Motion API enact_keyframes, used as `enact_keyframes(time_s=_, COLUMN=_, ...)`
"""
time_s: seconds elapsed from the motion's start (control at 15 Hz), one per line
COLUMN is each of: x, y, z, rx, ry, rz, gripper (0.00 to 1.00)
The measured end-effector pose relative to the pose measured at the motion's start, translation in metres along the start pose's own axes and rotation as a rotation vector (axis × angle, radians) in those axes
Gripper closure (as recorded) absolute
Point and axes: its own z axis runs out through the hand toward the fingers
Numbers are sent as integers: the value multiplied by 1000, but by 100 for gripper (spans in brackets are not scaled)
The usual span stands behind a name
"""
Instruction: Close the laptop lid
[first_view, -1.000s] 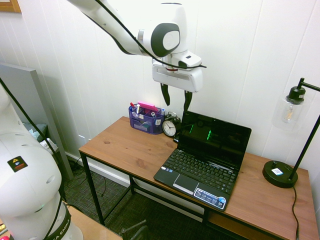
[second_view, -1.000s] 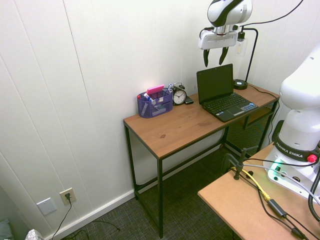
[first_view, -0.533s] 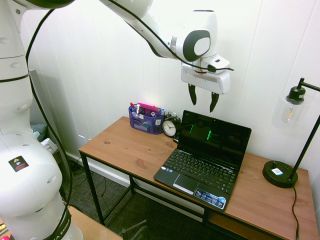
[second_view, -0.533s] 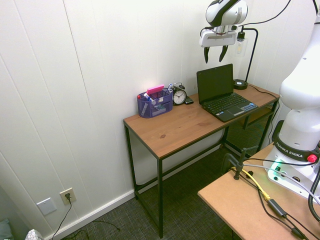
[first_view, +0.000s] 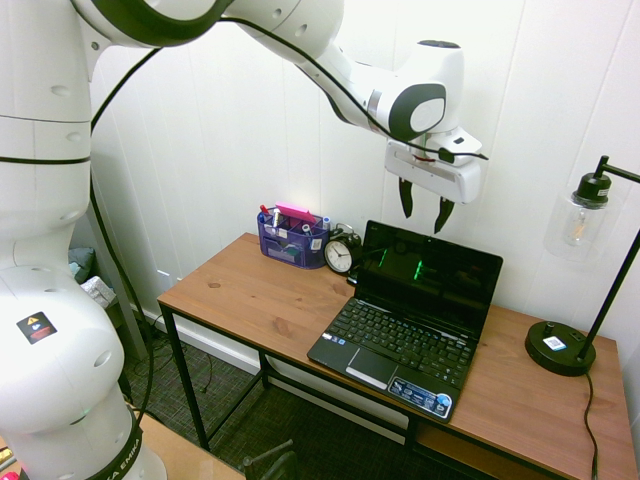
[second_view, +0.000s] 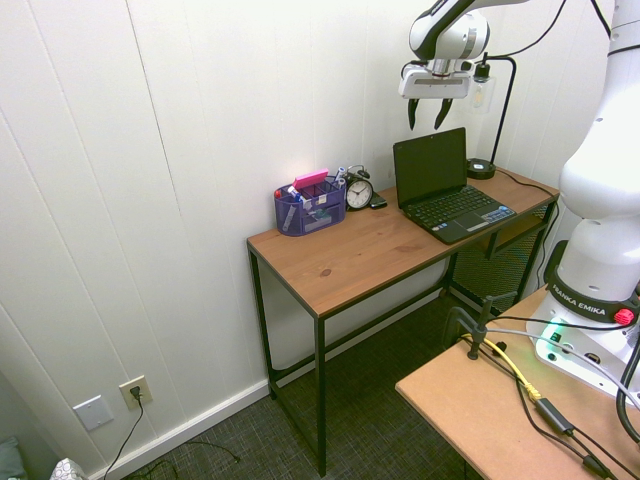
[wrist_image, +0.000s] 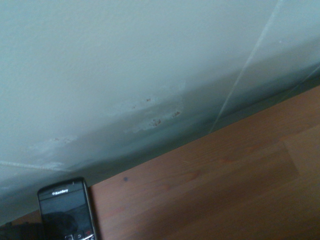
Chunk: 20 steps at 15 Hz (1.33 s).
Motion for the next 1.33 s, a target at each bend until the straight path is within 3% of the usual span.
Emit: enact_keyframes(time_s=1.33, x=23, y=24, z=52, rx=-42, ry=-60, rz=-17, gripper=100)
